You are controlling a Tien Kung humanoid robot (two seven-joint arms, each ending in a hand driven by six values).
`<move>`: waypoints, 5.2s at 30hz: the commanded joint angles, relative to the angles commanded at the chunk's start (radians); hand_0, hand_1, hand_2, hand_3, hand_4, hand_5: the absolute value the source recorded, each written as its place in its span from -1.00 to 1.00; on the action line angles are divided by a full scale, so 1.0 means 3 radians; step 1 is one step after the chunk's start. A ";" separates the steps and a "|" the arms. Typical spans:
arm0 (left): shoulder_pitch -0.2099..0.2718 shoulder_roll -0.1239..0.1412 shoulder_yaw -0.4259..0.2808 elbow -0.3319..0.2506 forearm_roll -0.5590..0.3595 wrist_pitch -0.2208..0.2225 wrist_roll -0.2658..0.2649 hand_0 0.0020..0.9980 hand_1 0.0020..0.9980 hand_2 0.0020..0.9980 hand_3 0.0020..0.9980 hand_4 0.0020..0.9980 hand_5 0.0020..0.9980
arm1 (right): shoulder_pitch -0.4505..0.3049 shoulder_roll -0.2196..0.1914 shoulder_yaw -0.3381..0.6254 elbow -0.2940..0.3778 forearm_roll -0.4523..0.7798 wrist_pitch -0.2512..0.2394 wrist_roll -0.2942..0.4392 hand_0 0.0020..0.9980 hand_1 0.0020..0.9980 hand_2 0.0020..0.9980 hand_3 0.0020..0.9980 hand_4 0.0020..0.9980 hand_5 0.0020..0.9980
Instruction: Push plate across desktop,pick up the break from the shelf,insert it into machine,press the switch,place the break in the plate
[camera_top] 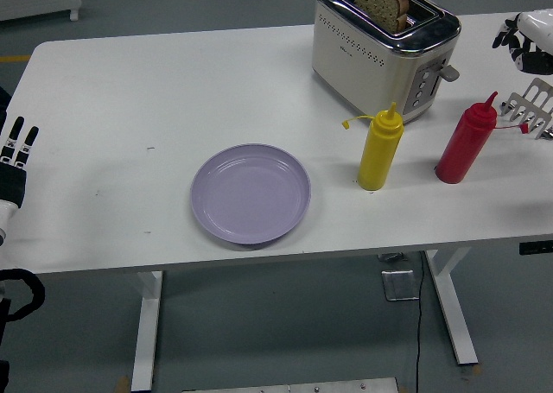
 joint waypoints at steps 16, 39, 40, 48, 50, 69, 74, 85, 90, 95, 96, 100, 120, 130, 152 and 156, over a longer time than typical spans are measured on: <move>-0.0013 0.0008 -0.0002 -0.0005 -0.0008 -0.0001 -0.0001 0.63 0.74 0.89 0.61 0.21 1.00 | 0.0165 0.0014 0.0127 0.0338 0.1431 -0.0048 -0.0468 0.85 0.76 0.94 1.00 0.60 -0.26; 0.0035 0.0029 0.0042 -0.0002 -0.0014 0.0001 0.0004 0.63 0.74 0.89 0.62 0.21 1.00 | 0.1176 0.0937 -0.0791 -0.0412 0.1901 -0.0247 -0.0860 0.71 0.60 0.56 0.74 0.69 -0.19; 0.0035 0.0029 0.0045 -0.0001 -0.0013 0.0001 0.0005 0.63 0.74 0.89 0.62 0.21 1.00 | 0.1197 0.0983 -0.0811 -0.0475 0.1866 -0.0253 -0.0868 0.71 0.60 0.56 0.74 0.69 -0.19; 0.0032 0.0033 0.0066 0.0000 -0.0006 0.0002 0.0007 0.64 0.75 0.89 0.62 0.21 1.00 | 0.1327 0.1225 -0.0899 -0.0862 0.1714 -0.0275 -0.0922 0.63 0.51 0.46 0.70 0.69 -0.20; 0.0029 0.0035 0.0077 0.0000 -0.0004 0.0001 0.0007 0.64 0.75 0.89 0.62 0.21 1.00 | 0.1347 0.1271 -0.0888 -0.0948 0.1635 -0.0276 -0.0935 0.63 0.51 0.46 0.70 0.69 -0.20; 0.0001 0.0042 0.0087 0.0001 0.0005 0.0001 0.0009 0.63 0.74 0.89 0.62 0.21 1.00 | 0.1408 0.1617 -0.0842 -0.1320 0.1618 -0.0176 -0.1041 0.41 0.35 0.34 0.59 0.68 -0.17; -0.0013 0.0042 0.0090 0.0004 0.0004 0.0003 0.0009 0.63 0.74 0.89 0.62 0.21 1.00 | 0.1416 0.1670 -0.0845 -0.1409 0.1598 -0.0187 -0.1058 0.38 0.33 0.32 0.58 0.68 -0.15; -0.0035 0.0041 0.0090 0.0015 0.0006 0.0006 0.0010 0.63 0.74 0.89 0.60 0.21 1.00 | 0.1390 0.1726 -0.0852 -0.1530 0.1644 -0.0203 -0.0995 0.21 0.23 0.25 0.49 0.60 -0.21; -0.0040 0.0045 0.0084 0.0014 0.0006 0.0005 0.0010 0.63 0.74 0.89 0.60 0.21 1.00 | 0.1405 0.1769 -0.0892 -0.1544 0.1660 -0.0221 -0.0959 0.11 0.16 0.19 0.44 0.54 -0.27; -0.0043 0.0043 0.0087 0.0015 0.0005 0.0004 0.0012 0.63 0.74 0.88 0.59 0.21 1.00 | 0.1429 0.1824 -0.0948 -0.1561 0.1653 -0.0267 -0.0925 -0.02 0.05 0.11 0.34 0.28 -0.47; -0.0044 0.0043 0.0088 0.0015 0.0005 0.0003 0.0012 0.63 0.74 0.88 0.59 0.21 1.00 | 0.1432 0.1833 -0.0956 -0.1565 0.1649 -0.0277 -0.0920 -0.02 0.05 0.11 0.34 0.28 -0.47; -0.0052 0.0043 0.0091 0.0015 0.0003 0.0004 0.0013 0.63 0.74 0.89 0.59 0.21 1.00 | 0.1438 0.1865 -0.0996 -0.1584 0.1633 -0.0290 -0.0910 -0.08 0.01 0.08 0.29 0.19 -0.54; -0.0061 0.0044 0.0118 0.0025 0.0002 0.0008 0.0014 0.63 0.74 0.88 0.58 0.20 1.00 | 0.1420 0.1945 -0.1135 -0.1616 0.1499 -0.0375 -0.0866 -0.32 -0.19 -0.03 0.10 -0.05 -0.72; -0.0049 0.0048 0.0124 0.0028 0.0003 0.0008 0.0016 0.63 0.74 0.88 0.58 0.20 1.00 | 0.1456 0.1894 -0.1177 -0.1506 0.1265 -0.0700 -0.0783 -0.44 -0.30 -0.16 0.01 -0.43 -0.91; 0.0018 0.0058 0.0111 0.0028 0.0003 -0.0001 0.0009 0.63 0.74 0.89 0.58 0.20 1.00 | 0.1576 0.1527 -0.0816 -0.0788 0.1220 -0.1277 -0.0530 -0.43 -0.33 -0.20 -0.01 -0.54 -0.95; 0.0020 0.0055 0.0107 0.0028 0.0004 -0.0001 0.0009 0.63 0.74 0.89 0.58 0.20 1.00 | 0.1592 0.1408 -0.0697 -0.0504 0.1312 -0.1352 -0.0493 -0.44 -0.34 -0.22 -0.02 -0.57 -0.97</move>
